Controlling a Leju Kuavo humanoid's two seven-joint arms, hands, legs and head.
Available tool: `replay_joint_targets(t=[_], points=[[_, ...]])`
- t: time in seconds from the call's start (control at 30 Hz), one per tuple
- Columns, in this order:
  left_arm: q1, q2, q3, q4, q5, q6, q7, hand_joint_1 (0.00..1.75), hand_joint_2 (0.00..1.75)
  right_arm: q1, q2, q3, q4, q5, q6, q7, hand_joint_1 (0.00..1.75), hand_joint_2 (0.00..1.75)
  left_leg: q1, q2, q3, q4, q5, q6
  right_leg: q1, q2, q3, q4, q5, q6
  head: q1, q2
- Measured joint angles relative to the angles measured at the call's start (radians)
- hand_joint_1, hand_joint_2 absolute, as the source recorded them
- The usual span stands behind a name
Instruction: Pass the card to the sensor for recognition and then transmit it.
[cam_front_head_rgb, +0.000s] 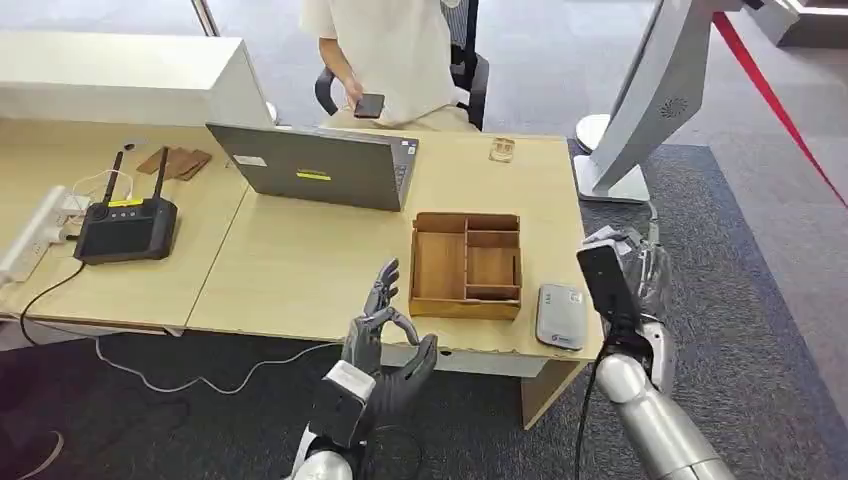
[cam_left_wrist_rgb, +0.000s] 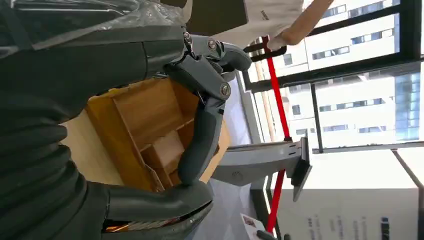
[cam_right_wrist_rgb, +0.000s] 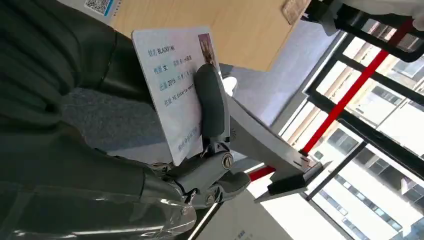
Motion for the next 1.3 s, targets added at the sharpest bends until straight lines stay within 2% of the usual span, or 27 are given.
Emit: replay_joint_targets(t=[0.13, 0.3, 0.43, 0.67, 1.3], points=[[0.0, 0.0, 0.0, -0.001, 0.004, 0.0, -0.004, 0.0, 1.75, -0.001, 0.0, 0.001, 0.016, 0.033, 0.007, 0.011, 1.75, 1.75, 0.0, 0.0, 0.0, 0.0, 0.0, 0.0, 0.0, 0.0, 0.0, 0.0, 0.0, 0.0, 0.0, 0.0], [-0.005, 0.0, 0.0, -0.002, 0.016, 0.0, -0.008, 0.0, 1.75, -0.017, 0.011, 0.01, 0.066, 0.168, 0.054, 0.071, 1.75, 1.75, 0.0, 0.0, -0.001, 0.0, 0.0, 0.0, 0.0, 0.0, 0.0, 0.0, 0.0, 0.0, 0.0, 0.0], [-0.007, 0.0, 0.0, -0.002, 0.016, 0.0, -0.008, 0.0, 1.75, -0.026, 0.034, 0.027, 0.128, 0.236, 0.089, 0.091, 1.75, 1.75, 0.0, 0.0, -0.001, 0.0, 0.0, 0.0, 0.0, 0.0, 0.0, 0.0, 0.0, 0.0, 0.0, 0.0], [-0.006, 0.0, 0.0, -0.002, 0.015, 0.0, -0.006, 0.0, 1.75, -0.031, 0.069, 0.047, 0.211, 0.249, 0.101, 0.1, 1.75, 1.75, 0.0, 0.0, -0.001, 0.0, 0.0, 0.0, 0.0, 0.0, 0.0, 0.0, 0.0, 0.0, 0.0, 0.0], [-0.006, 0.0, 0.0, -0.002, 0.017, 0.0, -0.006, 0.0, 1.75, -0.046, 0.079, 0.058, 0.329, 0.226, 0.093, 0.085, 1.75, 1.75, 0.0, 0.0, 0.0, 0.0, 0.0, 0.0, 0.0, 0.0, 0.0, 0.0, 0.0, 0.0, 0.0, 0.0]])
